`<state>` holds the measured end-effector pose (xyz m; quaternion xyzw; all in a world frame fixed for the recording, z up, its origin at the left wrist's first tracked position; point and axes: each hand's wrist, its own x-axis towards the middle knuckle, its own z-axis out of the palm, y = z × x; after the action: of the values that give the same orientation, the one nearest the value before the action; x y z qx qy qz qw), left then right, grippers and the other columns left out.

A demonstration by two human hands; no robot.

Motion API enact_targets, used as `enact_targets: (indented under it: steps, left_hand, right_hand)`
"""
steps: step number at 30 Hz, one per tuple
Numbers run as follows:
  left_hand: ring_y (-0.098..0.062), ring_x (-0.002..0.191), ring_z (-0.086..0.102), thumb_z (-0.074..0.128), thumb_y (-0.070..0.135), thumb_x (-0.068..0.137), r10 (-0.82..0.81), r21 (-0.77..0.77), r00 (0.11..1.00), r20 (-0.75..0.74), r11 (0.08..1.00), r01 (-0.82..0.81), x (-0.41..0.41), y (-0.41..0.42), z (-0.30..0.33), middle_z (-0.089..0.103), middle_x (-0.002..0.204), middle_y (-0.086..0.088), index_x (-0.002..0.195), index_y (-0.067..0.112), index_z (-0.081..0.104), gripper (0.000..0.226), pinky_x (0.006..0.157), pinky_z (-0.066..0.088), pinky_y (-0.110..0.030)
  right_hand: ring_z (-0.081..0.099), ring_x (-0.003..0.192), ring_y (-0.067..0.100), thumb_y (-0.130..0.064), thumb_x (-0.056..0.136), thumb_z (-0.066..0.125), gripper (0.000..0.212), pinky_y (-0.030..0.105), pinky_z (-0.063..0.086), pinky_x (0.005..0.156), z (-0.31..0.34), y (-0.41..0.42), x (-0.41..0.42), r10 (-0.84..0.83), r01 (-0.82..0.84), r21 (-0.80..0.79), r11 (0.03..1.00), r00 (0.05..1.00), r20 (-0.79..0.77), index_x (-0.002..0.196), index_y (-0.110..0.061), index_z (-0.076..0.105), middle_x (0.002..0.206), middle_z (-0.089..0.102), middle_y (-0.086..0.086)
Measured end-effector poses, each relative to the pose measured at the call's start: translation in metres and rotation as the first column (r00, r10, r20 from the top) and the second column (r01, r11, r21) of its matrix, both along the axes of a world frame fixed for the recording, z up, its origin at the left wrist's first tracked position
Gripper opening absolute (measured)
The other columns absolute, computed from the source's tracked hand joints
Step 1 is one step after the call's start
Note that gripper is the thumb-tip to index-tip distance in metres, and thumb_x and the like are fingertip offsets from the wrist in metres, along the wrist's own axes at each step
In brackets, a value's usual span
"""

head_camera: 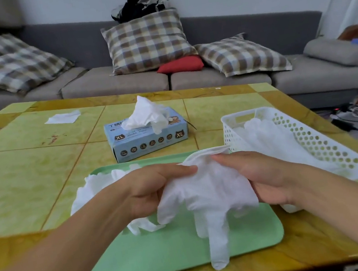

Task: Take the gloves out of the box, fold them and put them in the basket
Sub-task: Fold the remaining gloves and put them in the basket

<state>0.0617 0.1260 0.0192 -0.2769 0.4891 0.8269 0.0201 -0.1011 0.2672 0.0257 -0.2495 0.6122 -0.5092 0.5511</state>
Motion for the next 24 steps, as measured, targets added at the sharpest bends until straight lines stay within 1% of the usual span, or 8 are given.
enact_targets:
  steps: [5,7,9,12,15,17,20,24]
  left_hand:
    - [-0.023,0.076,0.069,0.065,0.021,0.095,0.105,-0.158,0.985,0.135,0.984,-0.083,-0.014,-0.003,0.000,0.074,0.088,-0.010,0.109,0.003,0.069,0.023,0.069,0.058,-0.032]
    - [-0.021,0.084,0.070,0.067,0.020,0.094,0.222,-0.283,0.973,0.060,0.939,-0.197,-0.021,-0.010,0.005,0.076,0.091,-0.006,0.109,0.004,0.069,0.022,0.076,0.059,-0.034]
    - [-0.018,0.085,0.068,0.070,0.023,0.093,0.296,-0.488,0.944,-0.143,0.809,-0.327,-0.026,-0.021,0.017,0.075,0.093,-0.003,0.106,0.001,0.069,0.026,0.087,0.054,-0.037]
    - [-0.006,0.077,0.066,0.073,0.021,0.090,0.214,-0.697,0.854,-0.474,0.502,-0.513,-0.023,-0.024,0.045,0.074,0.086,0.005,0.088,0.006,0.070,0.016,0.073,0.051,-0.020]
    - [-0.007,0.093,0.072,0.075,0.018,0.089,0.038,-0.799,0.834,-0.551,0.266,-0.540,-0.016,-0.022,0.051,0.077,0.099,0.008,0.097,0.017,0.076,0.008,0.086,0.054,-0.021]
    - [-0.005,0.092,0.070,0.078,0.017,0.085,-0.019,-0.899,0.905,-0.424,0.128,-0.418,-0.012,-0.024,0.035,0.076,0.097,0.012,0.096,0.023,0.077,0.012,0.088,0.053,-0.022]
    - [0.000,0.089,0.070,0.081,0.011,0.080,-0.163,-0.987,0.981,-0.106,0.134,-0.085,-0.008,-0.023,0.004,0.076,0.091,0.014,0.089,0.023,0.078,0.015,0.089,0.054,-0.019]
    - [0.002,0.086,0.068,0.080,0.012,0.080,-0.372,-0.977,0.914,0.165,0.068,0.204,-0.007,-0.012,-0.028,0.075,0.087,0.014,0.089,0.023,0.078,0.015,0.082,0.048,-0.009]
  right_hand:
    - [0.068,0.112,0.030,-0.032,0.104,0.052,0.040,0.044,0.051,0.100,-0.002,-0.012,-0.015,0.061,-0.060,0.128,0.990,0.998,-0.002,0.128,-0.003,0.065,0.122,0.071,0.016]
    - [0.069,0.103,0.027,-0.025,0.105,0.051,0.036,0.043,0.051,0.098,0.006,-0.022,-0.015,0.026,-0.022,0.079,0.997,0.998,-0.050,0.127,0.000,0.064,0.118,0.071,0.016]
    - [0.070,0.100,0.027,-0.023,0.104,0.053,0.032,0.042,0.052,0.097,0.018,-0.033,-0.017,-0.117,0.097,-0.136,0.986,0.982,-0.151,0.120,0.000,0.067,0.114,0.072,0.017]
    - [0.069,0.095,0.021,-0.021,0.102,0.059,0.024,0.037,0.053,0.090,0.043,-0.035,-0.019,-0.362,0.067,-0.559,0.826,0.825,-0.435,0.104,-0.004,0.074,0.107,0.076,0.013]
    - [0.069,0.083,0.000,-0.012,0.097,0.066,0.012,0.018,0.053,0.078,0.051,-0.019,-0.022,-0.438,-0.105,-0.666,0.739,0.676,-0.592,0.099,-0.019,0.075,0.089,0.077,-0.015]
    - [0.067,0.077,-0.009,-0.010,0.093,0.070,0.014,0.008,0.048,0.073,0.040,-0.010,-0.027,-0.314,-0.216,-0.516,0.829,0.584,-0.749,0.097,-0.022,0.075,0.081,0.074,-0.026]
    - [0.068,0.091,-0.006,-0.016,0.090,0.075,0.014,0.016,0.050,0.084,0.016,-0.002,-0.035,0.063,-0.352,-0.067,0.934,0.345,-0.936,0.101,-0.023,0.080,0.096,0.077,-0.018]
    - [0.067,0.095,0.001,-0.010,0.088,0.067,0.027,0.031,0.053,0.090,-0.005,0.010,-0.028,0.477,-0.489,0.404,0.773,0.028,-0.878,0.107,-0.026,0.078,0.103,0.076,-0.014]
